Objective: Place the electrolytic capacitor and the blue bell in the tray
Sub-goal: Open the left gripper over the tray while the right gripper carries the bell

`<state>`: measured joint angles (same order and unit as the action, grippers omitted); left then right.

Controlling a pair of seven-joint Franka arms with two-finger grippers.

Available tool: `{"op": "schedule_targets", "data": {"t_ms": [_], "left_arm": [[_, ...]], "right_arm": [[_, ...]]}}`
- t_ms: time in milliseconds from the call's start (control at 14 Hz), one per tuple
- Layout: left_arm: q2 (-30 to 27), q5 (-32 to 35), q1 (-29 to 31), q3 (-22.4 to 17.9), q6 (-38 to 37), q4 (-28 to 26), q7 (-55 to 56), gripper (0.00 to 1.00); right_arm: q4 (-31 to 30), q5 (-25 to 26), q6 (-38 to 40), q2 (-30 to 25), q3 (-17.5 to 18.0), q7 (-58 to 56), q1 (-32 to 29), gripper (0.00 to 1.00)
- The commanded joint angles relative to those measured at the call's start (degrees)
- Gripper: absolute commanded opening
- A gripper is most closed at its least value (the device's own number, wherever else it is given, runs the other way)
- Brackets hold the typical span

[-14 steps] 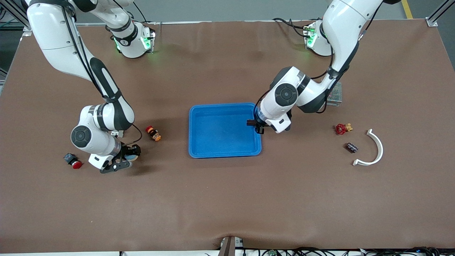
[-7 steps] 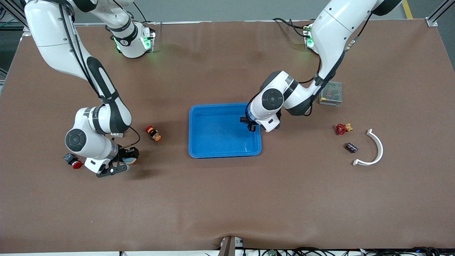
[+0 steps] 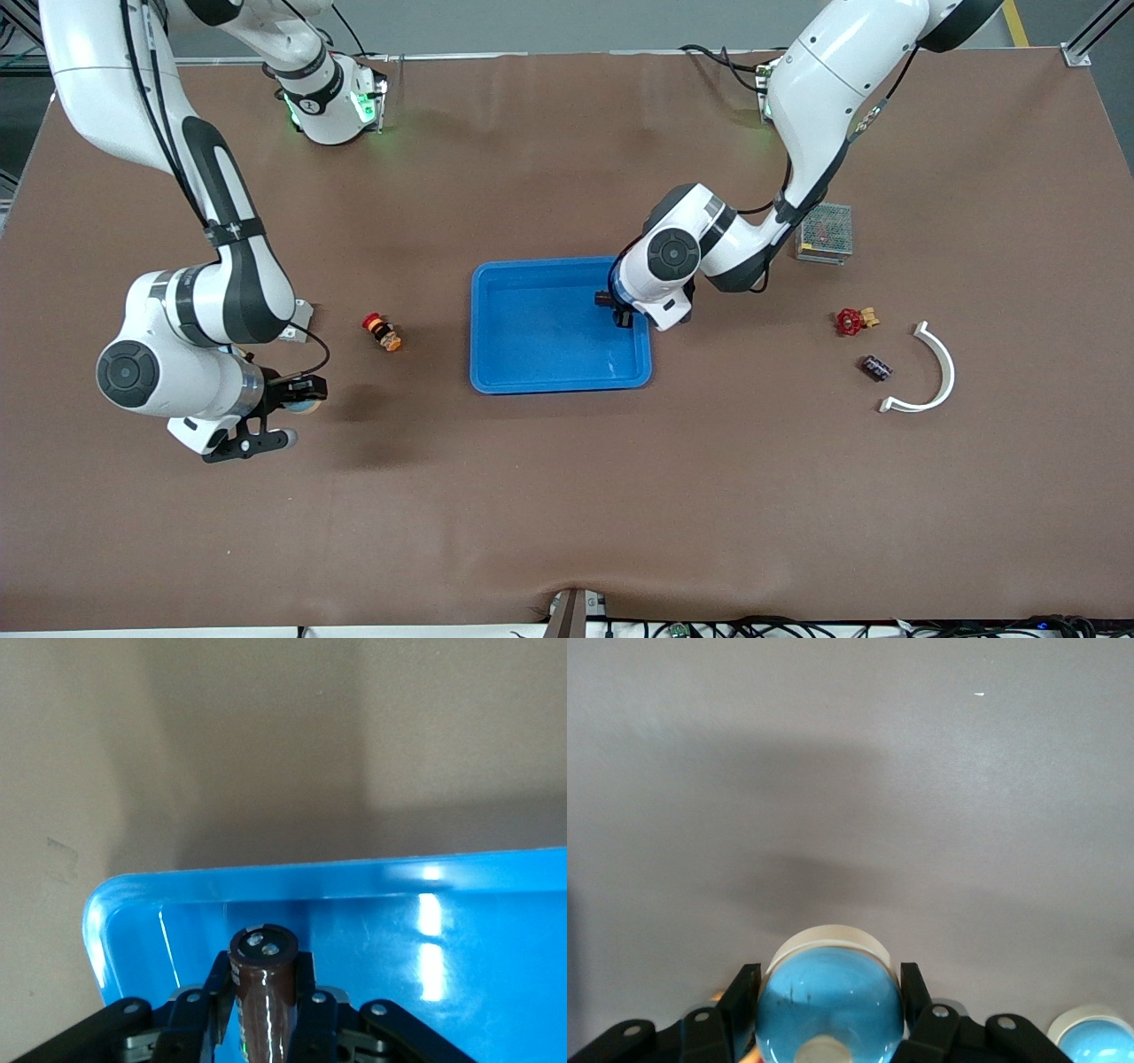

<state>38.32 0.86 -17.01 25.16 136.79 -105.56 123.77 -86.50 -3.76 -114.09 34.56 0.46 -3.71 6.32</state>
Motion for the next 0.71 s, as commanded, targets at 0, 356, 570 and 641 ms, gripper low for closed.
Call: {"op": "schedule_targets", "data": {"t_ms": [0,356,570,641], "left_arm": [[1.1,0.9,-0.6,-0.6,0.5,1.1,0.5,0.68],[0.0,1.9,0.8,-0.7,-1.8,3.7,0.6,1.0],[-0.1,2.9,1.1,-0.8,-8.5,9.8,0.6,1.0],[-0.2,4.7,1.2,-0.8,-10.0,11.2,0.5,1.0]], "right_arm": [[0.5,-0.8,2.4,-2.0,0.0,9.9,3.6,0.5],[0.5,-0.9,3.4,-3.5,0.0,25.4,10.2,0.5],[0.5,-0.9,3.4,-3.7,0.0,33.6,14.1,0.5],[0.5,-0.9,3.4,-3.7,0.0,35.9,15.2,0.5]]}}
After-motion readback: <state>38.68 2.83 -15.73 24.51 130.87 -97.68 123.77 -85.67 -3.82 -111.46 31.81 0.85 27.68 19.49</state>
